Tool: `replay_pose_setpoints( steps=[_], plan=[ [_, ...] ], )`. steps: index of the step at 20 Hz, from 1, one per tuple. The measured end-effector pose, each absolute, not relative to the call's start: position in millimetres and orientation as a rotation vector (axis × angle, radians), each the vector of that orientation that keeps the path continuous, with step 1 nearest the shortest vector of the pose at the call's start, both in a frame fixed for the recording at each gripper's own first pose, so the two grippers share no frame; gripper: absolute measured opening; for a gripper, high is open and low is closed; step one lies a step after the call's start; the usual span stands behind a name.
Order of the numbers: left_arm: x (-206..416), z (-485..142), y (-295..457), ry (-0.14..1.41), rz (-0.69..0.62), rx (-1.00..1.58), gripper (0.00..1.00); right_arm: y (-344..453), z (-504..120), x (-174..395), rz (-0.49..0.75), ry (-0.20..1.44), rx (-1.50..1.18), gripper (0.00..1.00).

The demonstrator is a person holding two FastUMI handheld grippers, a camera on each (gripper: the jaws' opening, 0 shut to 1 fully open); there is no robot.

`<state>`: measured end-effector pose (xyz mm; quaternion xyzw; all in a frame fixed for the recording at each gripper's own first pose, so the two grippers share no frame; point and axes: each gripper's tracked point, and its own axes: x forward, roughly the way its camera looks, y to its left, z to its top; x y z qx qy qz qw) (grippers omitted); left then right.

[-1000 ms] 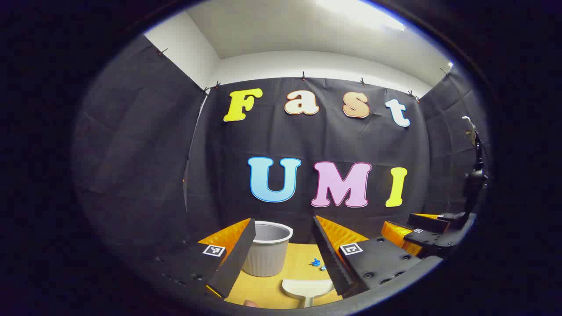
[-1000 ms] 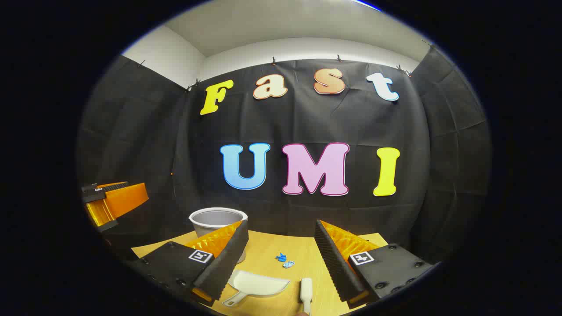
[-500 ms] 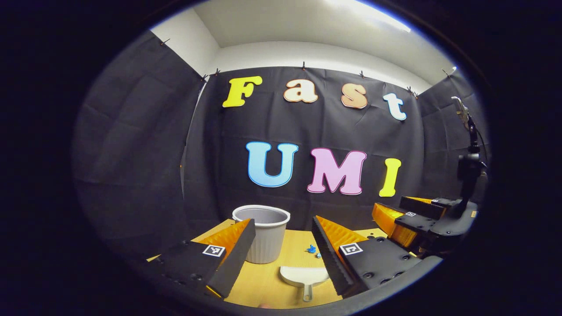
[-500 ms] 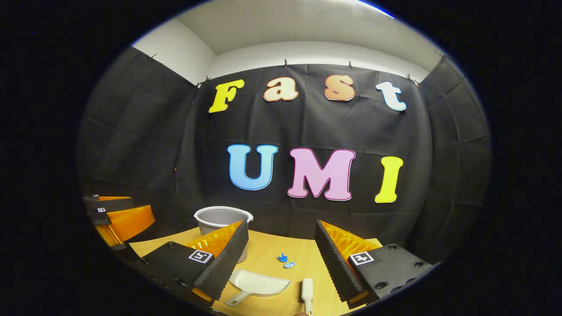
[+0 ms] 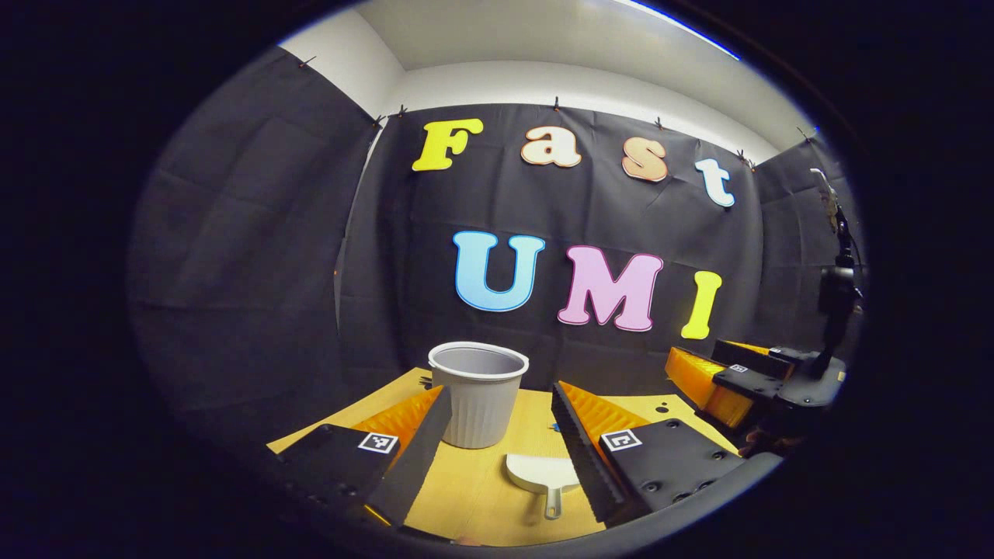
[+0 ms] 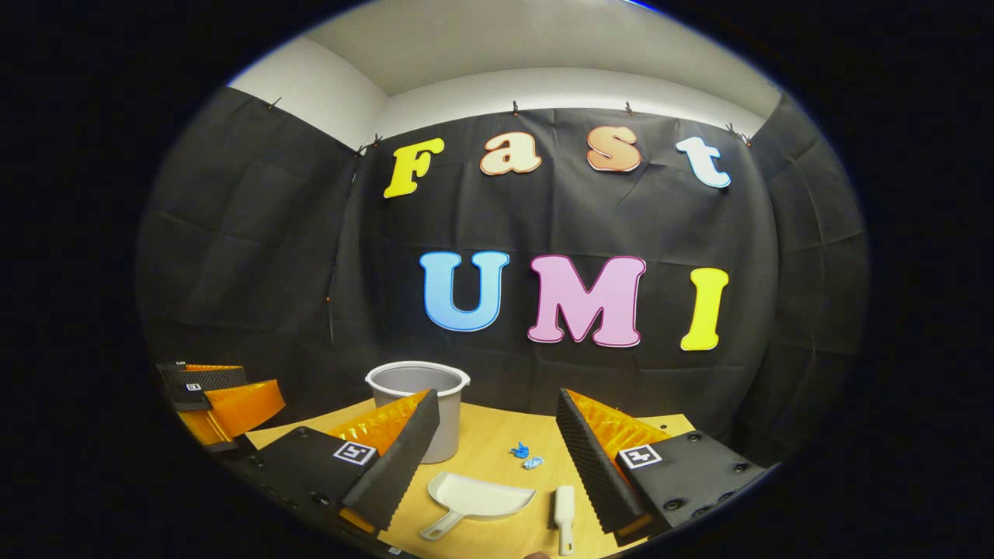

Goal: Pick up the small broom and dustpan from the desktop, sweep the trash into the dustpan with the broom, and then empty the trash into the garbage bin.

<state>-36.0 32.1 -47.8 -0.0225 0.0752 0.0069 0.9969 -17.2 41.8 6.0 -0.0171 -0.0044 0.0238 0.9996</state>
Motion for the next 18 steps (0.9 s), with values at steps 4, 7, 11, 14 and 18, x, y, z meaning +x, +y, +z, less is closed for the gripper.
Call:
replay_pose_setpoints(
  steps=[4, 7, 11, 14, 18],
  plan=[
    [-25, -50, 10, 0.137, -0.035, -0.049, 0.77, 22, 4, -8, 0.005, 0.002, -0.026, 0.97],
    [-19, -50, -5, 0.132, -0.077, -0.059, 0.77, 16, 10, -6, -0.001, -0.019, -0.028, 0.97],
    [-4, -60, -16, 0.164, -0.099, -0.052, 0.77, 10, 13, -6, 0.001, -0.049, -0.053, 0.97],
    [5, -60, -25, 0.153, -0.115, -0.059, 0.78, 6, 11, -3, 0.010, -0.043, -0.070, 0.97],
    [19, -61, -38, 0.151, -0.128, -0.038, 0.76, -6, 12, 0, 0.017, -0.046, -0.052, 0.97]
  ],
)
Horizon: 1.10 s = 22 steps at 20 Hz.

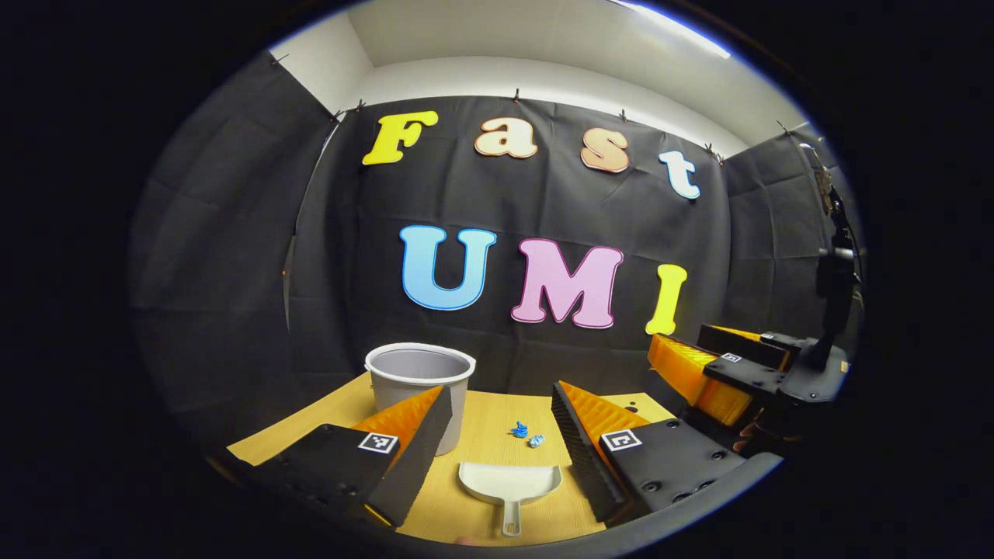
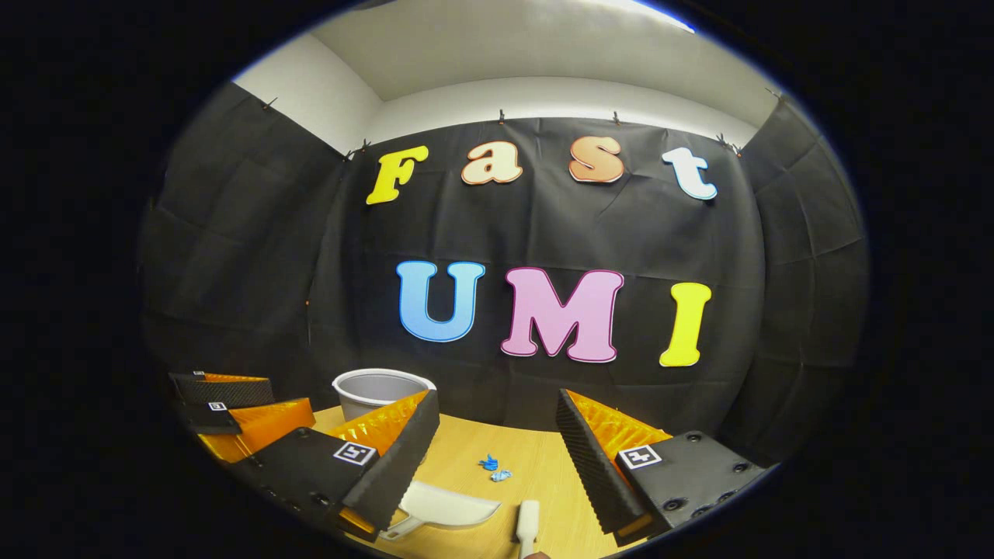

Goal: Pick up the small broom and dustpan from the desktop, sweep the trash into the dustpan with the broom, and then empty the trash into the garbage bin.

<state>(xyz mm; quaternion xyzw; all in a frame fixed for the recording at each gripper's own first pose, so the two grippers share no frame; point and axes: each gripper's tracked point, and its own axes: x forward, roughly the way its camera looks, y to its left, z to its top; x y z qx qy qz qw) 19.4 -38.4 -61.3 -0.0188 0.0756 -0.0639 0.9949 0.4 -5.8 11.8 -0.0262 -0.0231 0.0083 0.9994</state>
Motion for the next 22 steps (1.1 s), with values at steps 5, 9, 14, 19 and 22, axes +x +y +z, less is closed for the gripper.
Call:
replay_pose_setpoints(
  steps=[5, 9, 14, 19, 22],
  plan=[
    [30, -59, -52, 0.144, -0.135, -0.033, 0.77, -17, 11, 8, 0.018, -0.037, -0.062, 0.97],
    [30, -64, -57, 0.160, -0.144, -0.026, 0.75, -24, 10, 6, 0.011, -0.042, -0.054, 0.97],
    [30, -68, -59, 0.169, -0.148, -0.017, 0.75, -31, 6, 1, 0.000, -0.025, -0.056, 0.97],
    [26, -68, -61, 0.166, -0.149, -0.015, 0.77, -32, 3, 0, -0.002, -0.018, -0.055, 0.94],
    [27, -67, -60, 0.160, -0.147, 0.000, 0.77, -33, 3, 0, -0.008, -0.016, -0.052, 0.94]
  ],
)
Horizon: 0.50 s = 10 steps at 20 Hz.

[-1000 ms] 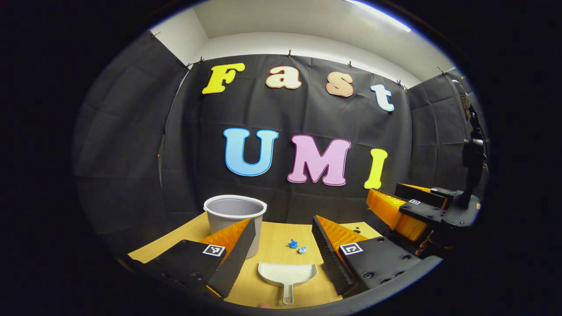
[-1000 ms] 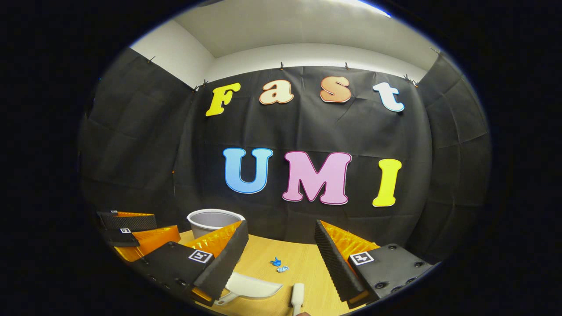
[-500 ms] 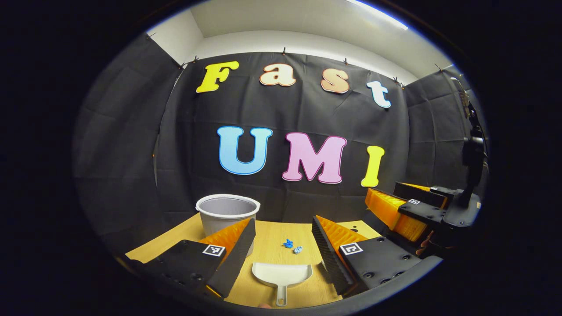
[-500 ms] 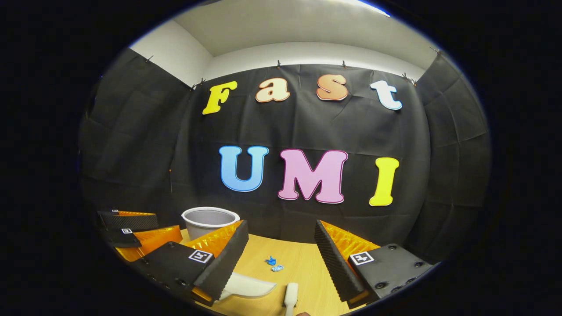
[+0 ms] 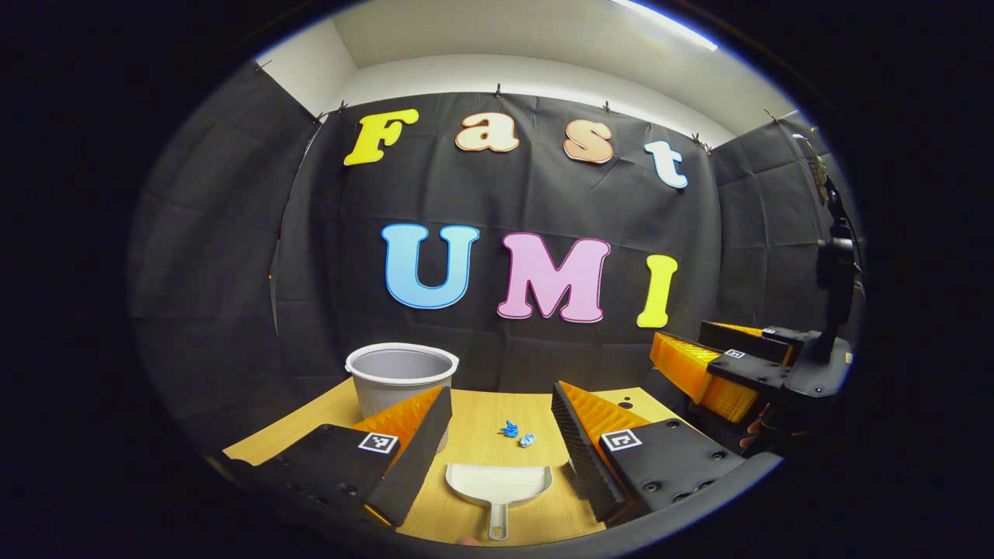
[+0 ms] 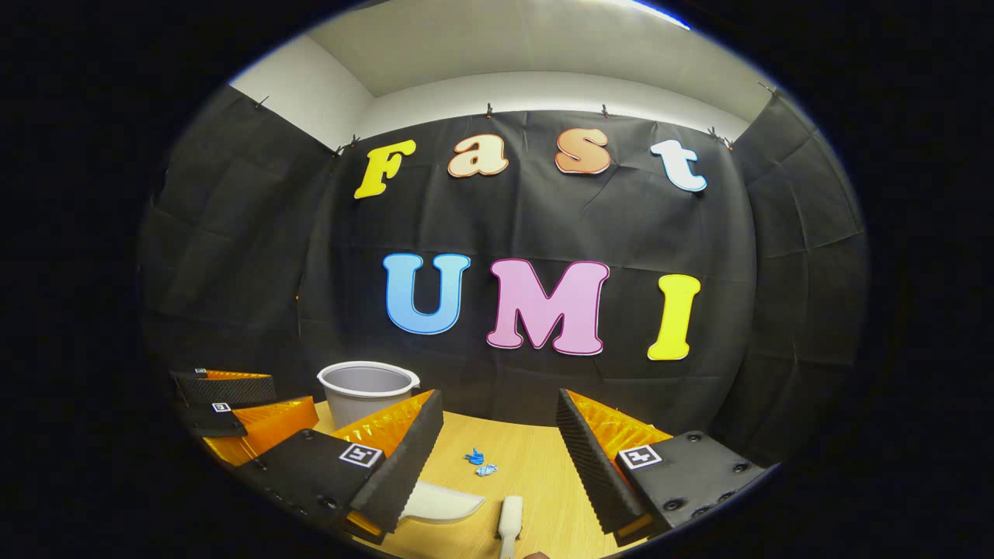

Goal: Pick up the small broom and dustpan from the desktop, sweep the trash into the dustpan with the broom, and then empty the trash into the garbage bin.

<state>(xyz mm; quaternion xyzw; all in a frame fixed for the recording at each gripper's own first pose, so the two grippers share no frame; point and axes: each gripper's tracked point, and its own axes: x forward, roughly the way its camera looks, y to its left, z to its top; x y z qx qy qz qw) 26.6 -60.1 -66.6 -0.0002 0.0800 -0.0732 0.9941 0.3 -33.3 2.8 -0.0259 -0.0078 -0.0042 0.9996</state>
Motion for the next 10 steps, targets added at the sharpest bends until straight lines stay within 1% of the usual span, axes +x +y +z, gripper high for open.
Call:
replay_pose_setpoints(
  steps=[6, 7, 8, 10],
  plan=[
    [31, -69, -61, 0.164, -0.160, 0.001, 0.77, -36, 0, 3, -0.024, -0.008, -0.044, 0.94],
    [34, -76, -57, 0.185, -0.150, -0.003, 0.75, -37, -2, 4, -0.027, -0.003, -0.047, 0.94],
    [36, -85, -55, 0.216, -0.144, -0.009, 0.77, -38, -3, 5, -0.029, 0.002, -0.049, 0.94],
    [41, -110, -54, 0.289, -0.139, -0.033, 0.77, -43, -6, 8, -0.040, 0.010, -0.055, 0.94]
  ],
)
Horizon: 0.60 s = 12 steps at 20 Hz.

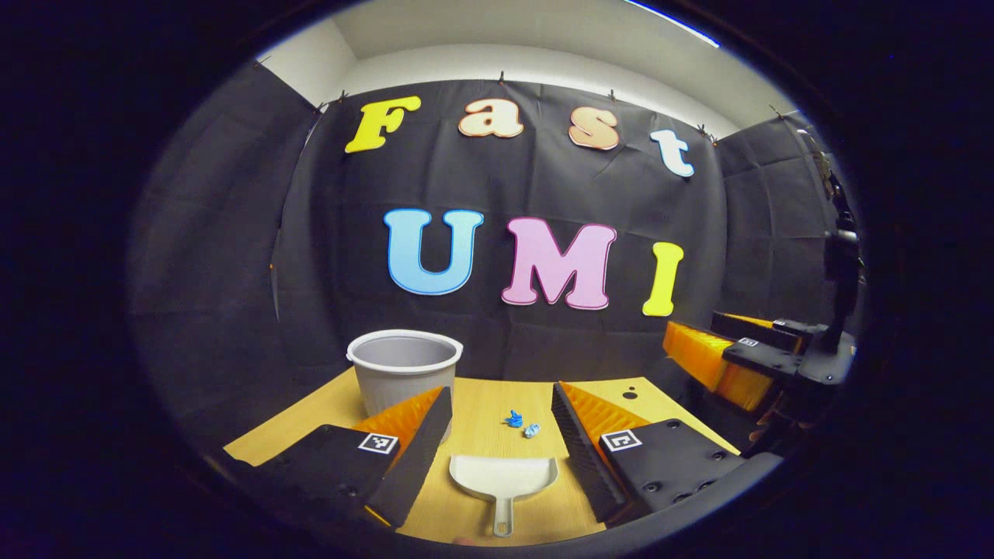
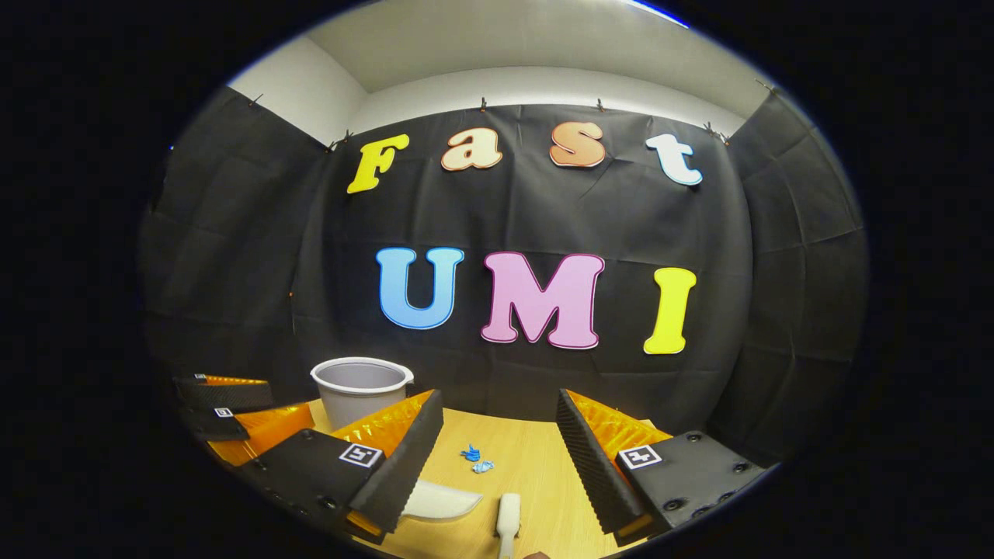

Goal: Pick up the small broom and dustpan from the desktop, sweep the trash into the dustpan with the broom, and then empty the trash into the garbage bin.

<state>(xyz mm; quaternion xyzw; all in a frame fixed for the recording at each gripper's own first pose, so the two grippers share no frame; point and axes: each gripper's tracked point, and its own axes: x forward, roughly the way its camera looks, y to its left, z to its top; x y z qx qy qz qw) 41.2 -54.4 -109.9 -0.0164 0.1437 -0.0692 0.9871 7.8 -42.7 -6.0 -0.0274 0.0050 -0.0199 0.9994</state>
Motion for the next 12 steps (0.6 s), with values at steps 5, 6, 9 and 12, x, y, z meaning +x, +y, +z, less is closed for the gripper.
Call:
replay_pose_setpoints(
  steps=[5, 6, 9, 12],
  plan=[
    [48, -207, -60, 0.541, -0.155, -0.013, 0.78, -55, -19, 12, -0.060, 0.041, -0.057, 0.94],
    [50, -226, -64, 0.597, -0.160, 0.017, 0.78, -57, -23, 14, -0.061, 0.055, -0.061, 0.94],
    [36, -283, -70, 0.821, -0.168, 0.098, 0.80, -64, -34, 18, -0.059, 0.084, -0.059, 0.94],
    [29, -316, -71, 0.970, -0.178, 0.103, 0.80, -74, -47, 21, -0.061, 0.097, -0.069, 0.94]
  ],
)
